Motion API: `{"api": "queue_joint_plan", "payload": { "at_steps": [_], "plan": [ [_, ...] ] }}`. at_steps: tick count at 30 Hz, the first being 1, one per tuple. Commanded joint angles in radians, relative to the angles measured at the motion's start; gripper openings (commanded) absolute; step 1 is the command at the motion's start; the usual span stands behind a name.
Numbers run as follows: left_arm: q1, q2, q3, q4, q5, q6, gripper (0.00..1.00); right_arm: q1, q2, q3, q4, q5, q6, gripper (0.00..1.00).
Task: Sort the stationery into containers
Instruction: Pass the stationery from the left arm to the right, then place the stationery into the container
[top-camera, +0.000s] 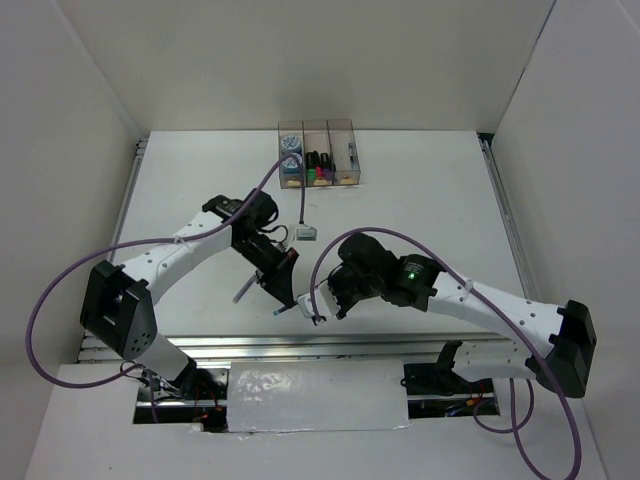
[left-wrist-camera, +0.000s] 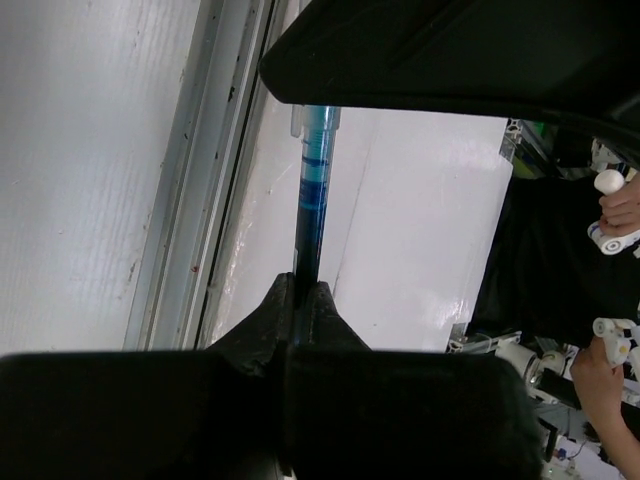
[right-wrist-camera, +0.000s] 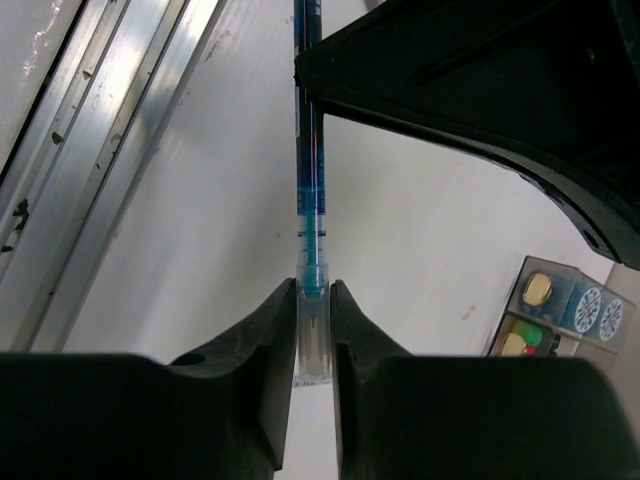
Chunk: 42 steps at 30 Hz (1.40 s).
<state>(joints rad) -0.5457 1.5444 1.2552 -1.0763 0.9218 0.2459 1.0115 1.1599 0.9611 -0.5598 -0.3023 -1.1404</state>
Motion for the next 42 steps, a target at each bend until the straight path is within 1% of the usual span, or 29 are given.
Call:
{"api": "queue_joint_plan", "payload": {
  "at_steps": [1,3,4,6,8,9,11,12,13,15,17,19,20,21,22,23,24,25,27,28,29,30,31,33,35,37,39,40,42],
  "plan": [
    [-0.002,-0.007,0.038,-0.022,0.049,0.059,0.11,-0.005,-0.008,0.004,0.041,-0.018,-0.004,0.17],
    [0.000,-0.020,0.039,-0.017,0.055,0.058,0.21,-0.010,-0.023,-0.004,0.051,-0.020,0.007,0.09],
    [0.003,-0.027,0.036,-0.002,0.046,0.040,0.31,-0.011,-0.031,-0.005,0.052,-0.023,0.008,0.04],
    [0.013,-0.064,0.050,0.059,-0.030,-0.020,0.40,-0.025,-0.057,-0.015,0.054,-0.031,0.011,0.01],
    [0.032,-0.081,0.084,0.096,-0.101,-0.066,0.44,-0.043,-0.077,-0.022,0.041,-0.038,0.007,0.00],
    [0.076,-0.089,0.126,0.117,-0.119,-0.091,0.49,-0.065,-0.094,-0.030,0.034,-0.043,0.004,0.00],
    [0.159,-0.124,0.176,0.206,-0.178,-0.178,0.72,-0.086,-0.109,-0.047,0.017,-0.049,-0.016,0.00],
    [0.188,-0.138,0.220,0.243,-0.196,-0.204,0.78,-0.111,-0.115,-0.053,0.014,-0.050,-0.024,0.00],
    [0.213,-0.167,0.239,0.278,-0.214,-0.238,0.99,-0.123,-0.129,-0.062,0.012,-0.052,-0.036,0.00],
    [0.279,-0.202,0.262,0.418,-0.312,-0.325,0.99,-0.174,-0.138,-0.085,0.032,-0.054,-0.033,0.00],
    [0.329,-0.268,0.241,0.504,-0.377,-0.381,0.99,-0.232,-0.125,-0.076,0.106,-0.092,0.062,0.00],
    [0.349,-0.346,0.164,0.616,-0.469,-0.405,0.99,-0.356,-0.042,-0.030,0.180,-0.139,0.166,0.00],
    [0.361,-0.371,0.130,0.639,-0.504,-0.413,0.99,-0.394,0.001,0.047,0.201,-0.170,0.324,0.00],
    [0.363,-0.397,0.056,0.691,-0.564,-0.421,0.99,-0.434,0.047,0.098,0.218,-0.184,0.408,0.00],
    [0.365,-0.436,0.024,0.703,-0.577,-0.410,0.99,-0.509,0.099,0.158,0.239,-0.192,0.500,0.00],
    [0.368,-0.454,-0.028,0.713,-0.580,-0.401,0.99,-0.540,0.204,0.279,0.245,-0.202,0.684,0.00],
    [0.369,-0.477,-0.052,0.717,-0.577,-0.393,0.99,-0.571,0.259,0.333,0.257,-0.205,0.773,0.00],
    [0.369,-0.481,-0.065,0.716,-0.577,-0.389,0.99,-0.621,0.308,0.440,0.288,-0.193,0.862,0.00],
    [0.360,-0.481,-0.094,0.698,-0.606,-0.401,0.99,-0.657,0.458,0.539,0.302,-0.135,1.076,0.00],
    [0.356,-0.468,-0.097,0.669,-0.653,-0.428,0.99,-0.668,0.503,0.585,0.299,-0.112,1.131,0.00],
    [0.351,-0.457,-0.099,0.649,-0.672,-0.438,0.99,-0.689,0.597,0.678,0.294,-0.088,1.187,0.00],
    [0.349,-0.431,-0.097,0.633,-0.692,-0.444,0.99,-0.697,0.639,0.718,0.287,-0.022,1.282,0.00],
    [0.346,-0.416,-0.094,0.589,-0.742,-0.463,0.99,-0.702,0.679,0.788,0.273,0.009,1.327,0.00],
    [0.346,-0.364,-0.079,0.547,-0.752,-0.470,0.99,-0.725,0.766,0.823,0.282,0.063,1.430,0.00],
    [0.345,-0.339,-0.074,0.509,-0.776,-0.488,0.99,-0.731,0.808,0.837,0.339,0.095,1.469,0.00],
    [0.349,-0.329,-0.088,0.516,-0.788,-0.494,0.99,-0.720,0.877,0.881,0.380,0.162,1.472,0.00],
    [0.349,-0.333,-0.126,0.549,-0.823,-0.520,0.99,-0.714,0.938,0.909,0.380,0.183,1.458,0.00],
    [0.346,-0.333,-0.135,0.561,-0.836,-0.525,0.99,-0.714,0.996,0.982,0.382,0.266,1.470,0.00],
    [0.345,-0.310,-0.143,0.562,-0.860,-0.537,0.99,-0.709,1.038,1.016,0.388,0.299,1.472,0.00]
  ]
}}
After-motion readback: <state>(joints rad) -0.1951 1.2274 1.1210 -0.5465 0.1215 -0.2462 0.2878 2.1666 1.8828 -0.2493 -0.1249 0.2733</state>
